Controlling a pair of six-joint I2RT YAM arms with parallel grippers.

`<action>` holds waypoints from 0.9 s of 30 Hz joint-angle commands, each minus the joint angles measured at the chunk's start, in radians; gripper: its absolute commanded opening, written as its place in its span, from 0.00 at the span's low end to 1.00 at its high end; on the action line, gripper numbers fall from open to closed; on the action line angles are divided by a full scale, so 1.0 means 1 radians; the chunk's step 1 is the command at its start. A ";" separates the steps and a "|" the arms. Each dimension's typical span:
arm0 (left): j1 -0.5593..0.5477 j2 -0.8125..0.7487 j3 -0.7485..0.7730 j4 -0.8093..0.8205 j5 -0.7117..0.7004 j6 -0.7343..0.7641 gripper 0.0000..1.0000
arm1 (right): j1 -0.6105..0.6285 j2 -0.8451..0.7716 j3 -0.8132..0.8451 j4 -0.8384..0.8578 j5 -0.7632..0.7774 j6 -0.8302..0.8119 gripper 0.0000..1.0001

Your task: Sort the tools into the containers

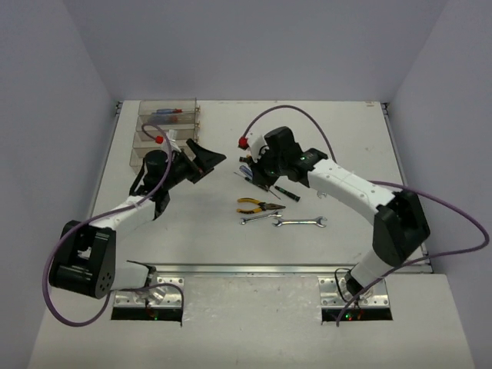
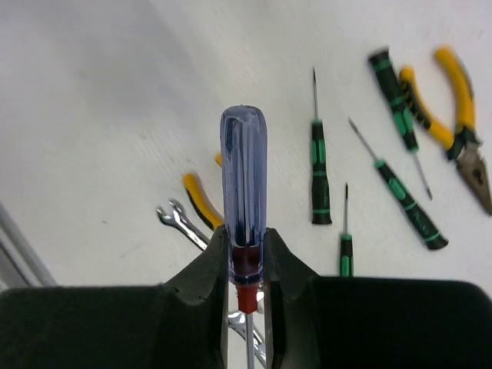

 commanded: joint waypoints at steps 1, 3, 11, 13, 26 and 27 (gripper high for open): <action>-0.100 0.023 -0.027 0.471 0.089 -0.104 0.98 | 0.007 -0.126 -0.035 0.144 -0.211 0.053 0.00; -0.134 0.043 -0.029 0.533 0.075 -0.116 0.93 | 0.007 -0.159 -0.034 0.163 -0.248 0.100 0.00; -0.190 0.097 -0.019 0.674 0.071 -0.165 0.54 | 0.006 -0.213 0.011 0.165 -0.317 0.140 0.00; -0.201 0.114 -0.008 0.679 0.076 -0.167 0.31 | 0.007 -0.216 0.023 0.167 -0.312 0.148 0.00; -0.198 0.096 0.140 0.297 -0.078 -0.053 0.00 | 0.001 -0.217 0.022 0.136 0.045 0.262 0.99; -0.184 0.098 0.173 0.171 -0.131 -0.040 0.00 | 0.000 -0.236 0.008 0.124 0.115 0.273 0.99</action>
